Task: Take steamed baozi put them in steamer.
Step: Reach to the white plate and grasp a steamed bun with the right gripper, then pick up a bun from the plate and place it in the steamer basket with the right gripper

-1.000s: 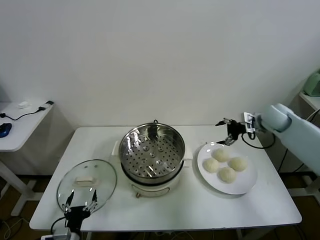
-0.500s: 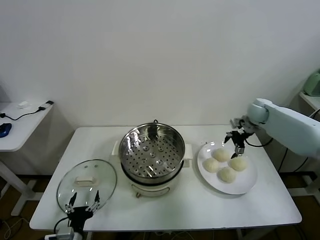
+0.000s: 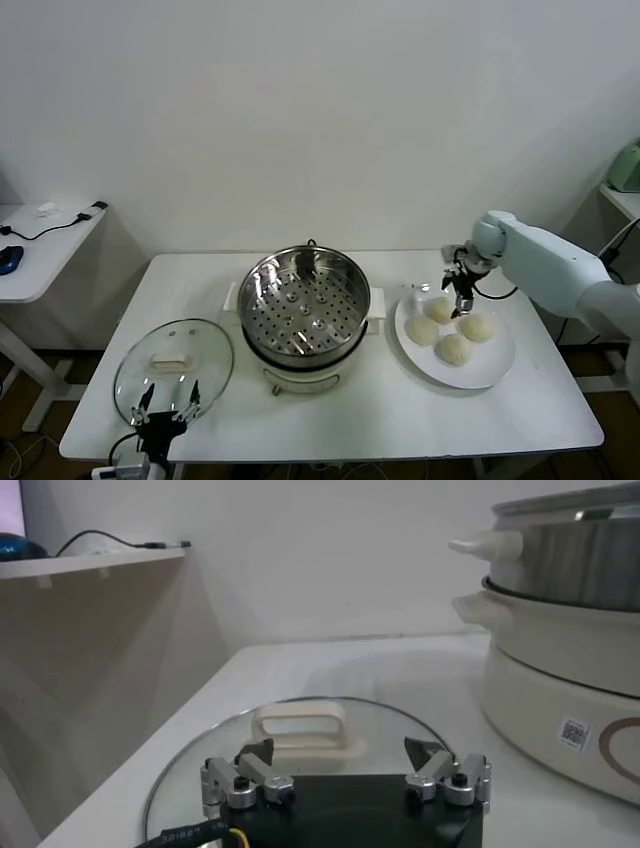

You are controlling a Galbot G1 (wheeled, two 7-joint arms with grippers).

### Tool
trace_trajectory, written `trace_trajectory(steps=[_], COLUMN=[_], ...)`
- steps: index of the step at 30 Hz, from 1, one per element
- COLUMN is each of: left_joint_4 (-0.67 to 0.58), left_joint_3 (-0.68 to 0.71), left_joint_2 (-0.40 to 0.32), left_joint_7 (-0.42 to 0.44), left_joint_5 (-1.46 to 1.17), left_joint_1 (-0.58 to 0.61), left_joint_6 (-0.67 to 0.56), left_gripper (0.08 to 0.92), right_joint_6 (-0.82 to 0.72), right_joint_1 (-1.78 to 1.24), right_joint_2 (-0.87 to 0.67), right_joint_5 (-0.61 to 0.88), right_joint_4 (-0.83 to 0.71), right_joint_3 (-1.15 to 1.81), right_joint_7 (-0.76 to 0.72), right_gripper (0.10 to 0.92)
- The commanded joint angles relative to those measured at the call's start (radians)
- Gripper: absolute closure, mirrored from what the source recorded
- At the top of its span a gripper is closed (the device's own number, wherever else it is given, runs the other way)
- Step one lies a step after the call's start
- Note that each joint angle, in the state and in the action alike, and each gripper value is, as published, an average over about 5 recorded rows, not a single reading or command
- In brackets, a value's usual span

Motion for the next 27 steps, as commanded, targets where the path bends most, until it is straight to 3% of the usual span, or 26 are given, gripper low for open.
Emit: trace_trajectory(steps=[1, 7, 16, 21, 27], left_joint_4=[0.003, 0.005, -0.008, -0.011, -0.011], left_joint_3=[-0.002, 0.001, 0.006, -0.002, -0.010], left_joint_2=[0.002, 0.002, 0.000, 0.001, 0.008], left_joint_7=[0.000, 0.000, -0.001, -0.002, -0.003], left_joint_5=[0.000, 0.002, 0.008, 0.010, 0.012], left_joint_1=[0.002, 0.000, 0.004, 0.006, 0.009], left_joint_6=[-0.003, -0.003, 0.000, 0.001, 0.002], left_gripper=[0.177, 0.177, 0.177, 0.177, 0.177], right_joint_6=[-0.021, -0.029, -0.034, -0.045, -0.025], right_joint_1=[-0.035, -0.053, -0.059, 0.030, 0.351], right_joint_2=[0.037, 0.043, 0.052, -0.005, -0.064], right_joint_5=[-0.015, -0.024, -0.052, 0.006, 0.184], right_joint_4=[-0.059, -0.071, -0.071, 0.069, 0.307], right_joint_3=[0.039, 0.060, 0.091, 0.009, -0.266], right_joint_7=[0.006, 0.009, 0.028, 0.012, -0.013], right_gripper=[0.203, 0.235, 0.406, 0.439, 0.440])
